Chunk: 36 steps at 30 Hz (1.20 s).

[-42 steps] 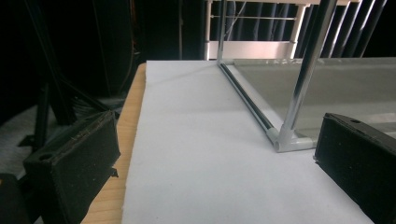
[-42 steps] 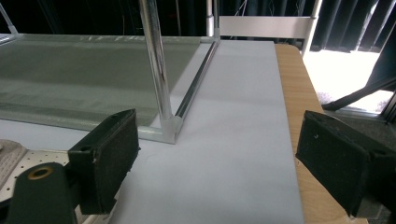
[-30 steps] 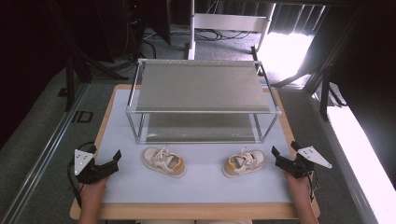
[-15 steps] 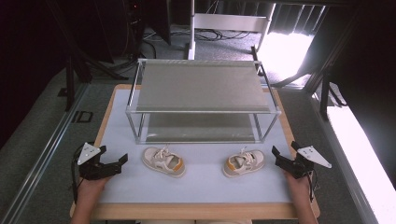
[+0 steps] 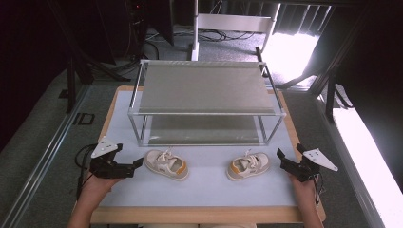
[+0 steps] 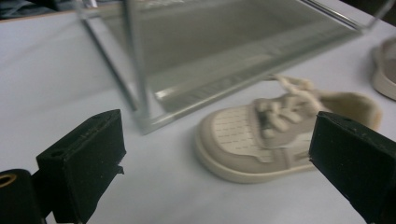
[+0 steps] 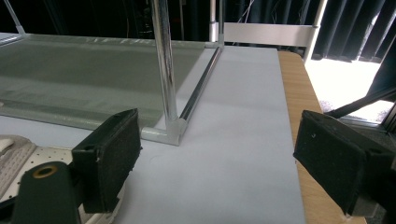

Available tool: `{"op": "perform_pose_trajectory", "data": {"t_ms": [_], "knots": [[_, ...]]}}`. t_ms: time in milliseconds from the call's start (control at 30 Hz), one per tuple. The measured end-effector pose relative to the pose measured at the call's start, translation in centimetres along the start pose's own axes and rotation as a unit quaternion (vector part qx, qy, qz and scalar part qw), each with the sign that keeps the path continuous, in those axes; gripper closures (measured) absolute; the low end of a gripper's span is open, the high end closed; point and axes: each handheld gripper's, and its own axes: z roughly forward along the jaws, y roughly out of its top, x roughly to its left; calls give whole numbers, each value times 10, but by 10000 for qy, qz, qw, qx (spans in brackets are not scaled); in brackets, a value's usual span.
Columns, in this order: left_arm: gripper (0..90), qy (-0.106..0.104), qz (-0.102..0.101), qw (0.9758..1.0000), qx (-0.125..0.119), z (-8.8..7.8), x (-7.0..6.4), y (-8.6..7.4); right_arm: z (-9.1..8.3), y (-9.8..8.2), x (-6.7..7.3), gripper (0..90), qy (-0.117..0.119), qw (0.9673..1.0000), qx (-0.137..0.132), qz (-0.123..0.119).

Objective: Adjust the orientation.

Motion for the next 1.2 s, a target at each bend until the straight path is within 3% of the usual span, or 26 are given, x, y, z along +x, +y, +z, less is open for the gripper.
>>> {"op": "perform_pose_trajectory", "data": {"t_ms": [100,267,333,367,433,500,533,600,633,667,700,733,767,800,833,867,900,933,967,1000,1033,1067,1100,1133,1200], "knots": [[35,-181,262,9992,239,4,-12,11,0,0,0,142,0,10000,-8,-11],[35,-288,422,9972,550,9,-22,23,0,0,0,142,1,10000,-21,-12],[36,-363,528,9947,801,13,-29,32,0,0,0,142,4,10000,-20,-7],[36,-363,528,9947,801,13,-29,32,0,0,0,142,6,10000,-20,-4],[36,-421,620,9908,1124,19,-34,40,0,0,0,142,3,10000,-22,-5],[37,-433,666,9897,1189,21,-35,41,0,0,0,142,0,10000,-23,-9],[46,-532,746,9857,1416,25,-40,46,0,0,0,142,3,10000,-24,-8],[46,-638,765,9825,1576,29,-44,49,0,0,0,142,1,10000,-28,-8],[46,-638,765,9825,1576,29,-44,49,0,0,0,142,1,10000,-28,-8],[46,-668,862,9785,1753,33,-49,53,0,0,0,143,5,10000,-26,-7],[46,-668,862,9785,1753,33,-49,53,0,0,0,143,6,10000,-24,-6],[47,-700,924,9748,1905,37,-53,55,0,0,0,143,8,10000,-26,-7],[47,-700,924,9748,1905,37,-53,55,0,0,0,143,10,10000,-29,-6],[47,-729,1027,9707,2046,41,-58,58,0,0,0,143,12,10000,-29,-7],[47,-729,1027,9707,2046,41,-58,58,0,0,0,143,13,10000,-32,-7],[47,-791,1122,9659,2194,45,-63,60,0,0,0,143,14,10000,-33,-7],[47,-791,1122,9659,2194,45,-63,60,0,0,0,143,14,10000,-33,-7],[47,-879,1180,9615,2321,48,-68,62,0,0,0,143,17,10000,-35,-10],[47,-879,1180,9615,2321,48,-68,62,0,0,0,143,21,10000,-35,-14],[47,-901,1292,9569,2441,52,-73,64,0,0,0,143,24,10000,-32,-11],[47,-901,1292,9569,2441,52,-73,64,0,0,0,143,24,10000,-32,-11],[47,-942,1356,9536,2517,56,-78,66,0,0,0,144,25,10000,-31,-8],[51,-942,1356,9536,2517,56,-78,66,0,0,0,144,25,10000,-31,-8],[62,-997,1394,9502,2601,60,-83,69,0,0,0,144,29,10000,-36,-9],[62,-1026,1449,9474,2663,64,-88,72,0,0,0,144,34,10000,-37,-11]]}}
